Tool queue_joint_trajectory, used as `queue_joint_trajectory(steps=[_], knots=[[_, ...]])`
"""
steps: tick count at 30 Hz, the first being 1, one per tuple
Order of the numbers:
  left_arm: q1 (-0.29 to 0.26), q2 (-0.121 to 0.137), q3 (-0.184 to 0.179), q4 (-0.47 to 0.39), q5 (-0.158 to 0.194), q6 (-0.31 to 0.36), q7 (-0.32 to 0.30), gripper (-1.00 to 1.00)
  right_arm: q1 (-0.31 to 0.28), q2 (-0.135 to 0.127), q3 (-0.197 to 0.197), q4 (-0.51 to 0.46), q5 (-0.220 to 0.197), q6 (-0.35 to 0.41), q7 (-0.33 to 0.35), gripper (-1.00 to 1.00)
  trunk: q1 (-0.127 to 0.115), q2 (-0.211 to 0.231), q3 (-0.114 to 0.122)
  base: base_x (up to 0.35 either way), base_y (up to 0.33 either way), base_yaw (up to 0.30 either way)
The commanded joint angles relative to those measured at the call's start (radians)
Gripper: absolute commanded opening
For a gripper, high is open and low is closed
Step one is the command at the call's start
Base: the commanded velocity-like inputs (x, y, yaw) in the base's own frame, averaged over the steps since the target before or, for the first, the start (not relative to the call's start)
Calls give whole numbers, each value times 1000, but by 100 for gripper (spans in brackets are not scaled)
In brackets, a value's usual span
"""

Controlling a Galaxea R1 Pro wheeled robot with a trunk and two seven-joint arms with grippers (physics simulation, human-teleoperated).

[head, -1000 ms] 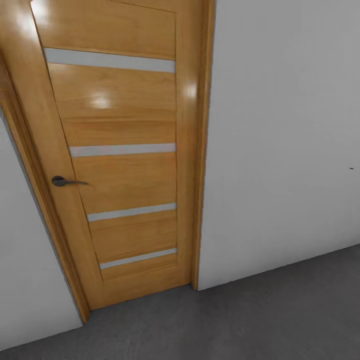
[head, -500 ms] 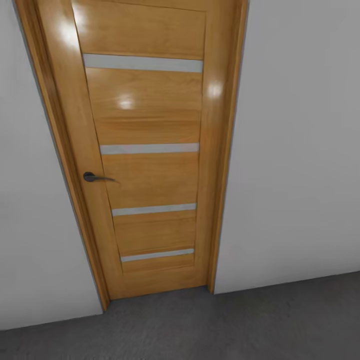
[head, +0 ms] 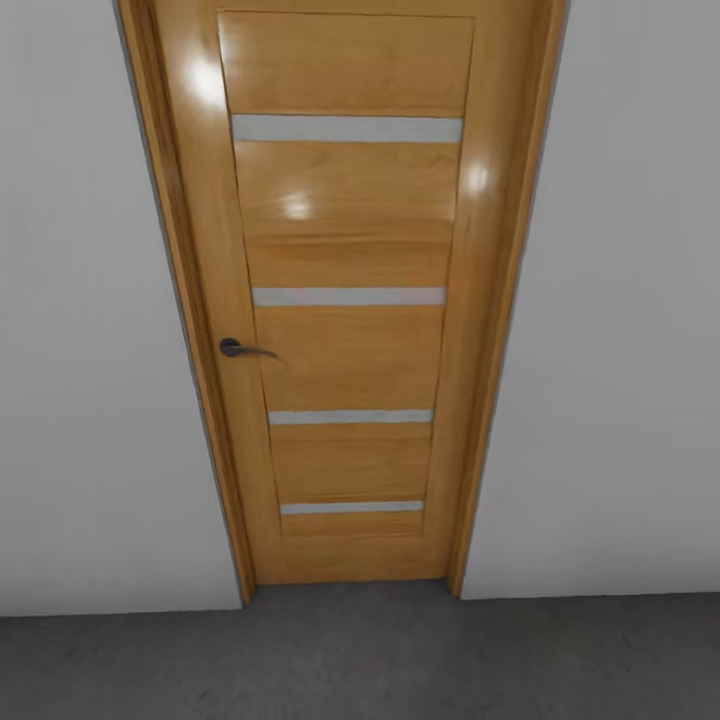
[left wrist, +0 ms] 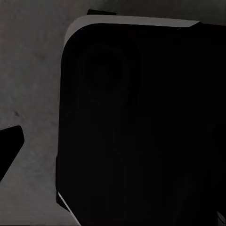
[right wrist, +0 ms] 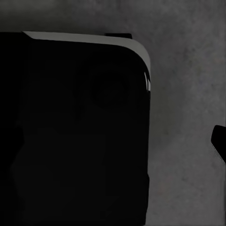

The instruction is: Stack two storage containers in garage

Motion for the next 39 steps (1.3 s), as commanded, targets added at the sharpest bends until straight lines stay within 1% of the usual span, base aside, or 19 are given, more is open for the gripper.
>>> queue_joint_trajectory(steps=[1,6,19,25,39], knots=[[0,0,0,0,10,-1,1,100,0,0,0,0,1,-3,0,100,0,0,-1,0,0,175],[0,-1,-3,0,10,6,1,100,0,4,6,0,3,0,1,100,0,0,-1,178,-117,43],[0,0,-4,0,10,5,1,100,0,1,10,0,4,4,3,100,0,0,-1,272,-190,3],[0,0,-3,0,10,2,1,100,0,4,11,0,5,3,3,100,0,0,-1,258,-177,19],[0,0,-3,0,10,1,1,100,0,0,10,1,5,0,1,100,0,0,-1,37,-21,238]])
